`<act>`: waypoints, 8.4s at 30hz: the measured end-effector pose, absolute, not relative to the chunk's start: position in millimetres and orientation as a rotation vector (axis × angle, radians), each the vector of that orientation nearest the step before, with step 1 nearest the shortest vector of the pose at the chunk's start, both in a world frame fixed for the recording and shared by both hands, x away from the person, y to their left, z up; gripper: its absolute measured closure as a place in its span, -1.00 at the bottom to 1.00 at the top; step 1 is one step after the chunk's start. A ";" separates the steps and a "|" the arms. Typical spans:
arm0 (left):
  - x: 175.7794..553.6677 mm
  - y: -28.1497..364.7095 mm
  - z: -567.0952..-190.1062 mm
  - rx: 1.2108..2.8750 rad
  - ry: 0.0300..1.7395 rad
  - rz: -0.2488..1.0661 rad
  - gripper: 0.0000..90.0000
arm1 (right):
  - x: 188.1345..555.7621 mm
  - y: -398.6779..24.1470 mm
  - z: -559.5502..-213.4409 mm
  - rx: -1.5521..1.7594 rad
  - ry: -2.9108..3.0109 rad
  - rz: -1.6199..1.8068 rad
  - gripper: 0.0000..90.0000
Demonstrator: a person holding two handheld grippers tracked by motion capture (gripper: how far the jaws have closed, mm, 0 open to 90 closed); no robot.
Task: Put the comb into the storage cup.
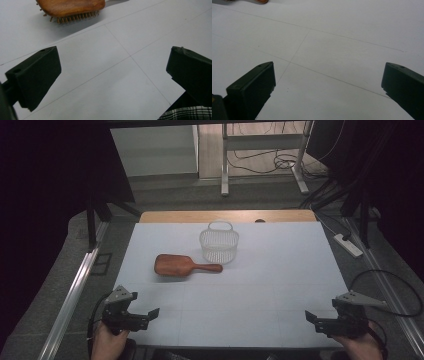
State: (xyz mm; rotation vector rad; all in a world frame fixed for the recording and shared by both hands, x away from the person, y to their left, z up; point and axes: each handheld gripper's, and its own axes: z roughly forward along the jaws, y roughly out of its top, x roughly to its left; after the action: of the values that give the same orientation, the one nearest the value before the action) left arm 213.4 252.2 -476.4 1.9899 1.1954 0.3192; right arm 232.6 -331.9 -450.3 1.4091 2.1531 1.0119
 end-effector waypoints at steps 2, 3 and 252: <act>212.7 252.5 -476.5 1.993 1.198 0.320 -1.00 | 233.2 -331.8 -450.2 1.409 2.151 1.014 -1.00; 212.7 252.5 -476.5 1.993 1.198 0.320 -1.00 | 233.4 -331.3 -450.2 1.406 2.152 1.010 -1.00; 465.9 167.2 -497.0 2.256 1.381 0.154 0.98 | 239.7 -323.3 -455.8 1.372 2.300 0.898 -0.98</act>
State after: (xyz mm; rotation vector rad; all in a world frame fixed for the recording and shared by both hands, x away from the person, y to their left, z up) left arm 465.9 167.2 -497.0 2.2559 1.3811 0.1536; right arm 239.7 -323.3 -455.8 1.3722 2.3000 0.8982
